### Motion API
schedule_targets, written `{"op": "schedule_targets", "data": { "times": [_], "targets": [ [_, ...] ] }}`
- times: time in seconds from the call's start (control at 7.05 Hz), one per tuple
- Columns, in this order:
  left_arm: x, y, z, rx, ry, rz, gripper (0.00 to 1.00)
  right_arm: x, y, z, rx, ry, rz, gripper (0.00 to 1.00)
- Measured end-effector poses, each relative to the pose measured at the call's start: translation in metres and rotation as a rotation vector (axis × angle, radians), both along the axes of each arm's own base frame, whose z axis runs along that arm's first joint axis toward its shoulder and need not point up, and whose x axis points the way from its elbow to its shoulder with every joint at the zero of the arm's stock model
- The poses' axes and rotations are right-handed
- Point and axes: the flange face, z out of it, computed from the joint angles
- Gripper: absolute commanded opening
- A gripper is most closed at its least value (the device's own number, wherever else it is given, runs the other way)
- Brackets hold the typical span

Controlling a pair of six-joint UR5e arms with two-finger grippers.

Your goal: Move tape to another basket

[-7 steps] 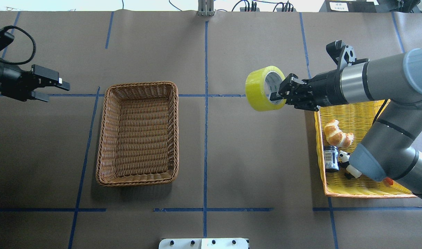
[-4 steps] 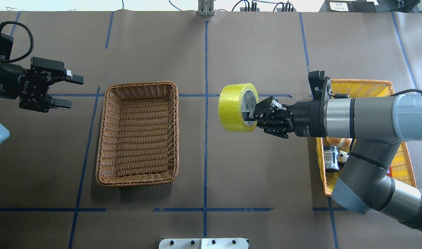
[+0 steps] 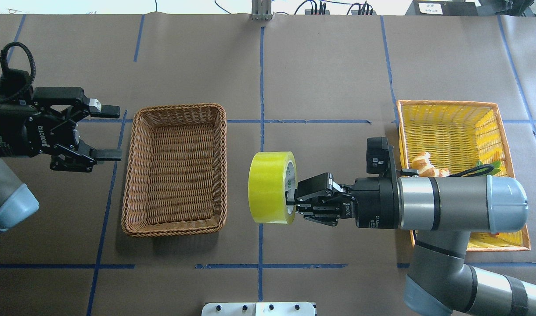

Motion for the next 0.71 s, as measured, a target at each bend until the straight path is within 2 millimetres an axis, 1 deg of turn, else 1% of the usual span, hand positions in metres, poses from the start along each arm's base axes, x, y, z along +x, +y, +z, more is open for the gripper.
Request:
{"op": "schedule_targets", "data": {
  "times": [0.14,0.43,0.57,0.71],
  "targets": [
    [0.020,0.025,-0.021,-0.035,0.103,0.022,1.00,-0.003,0.003,-0.005,0.005,-0.009,-0.006,0.05],
    [0.059,0.060,-0.049,-0.083,0.242,0.066,1.00,-0.007,0.004,-0.010,0.010,-0.013,-0.010,0.03],
    [0.076,0.072,-0.061,-0.097,0.280,0.089,1.00,-0.009,0.005,-0.014,0.013,-0.019,-0.011,0.02],
    [0.085,0.077,-0.068,-0.102,0.298,0.103,1.00,-0.011,0.007,-0.018,0.015,-0.025,-0.017,0.02]
  ]
}}
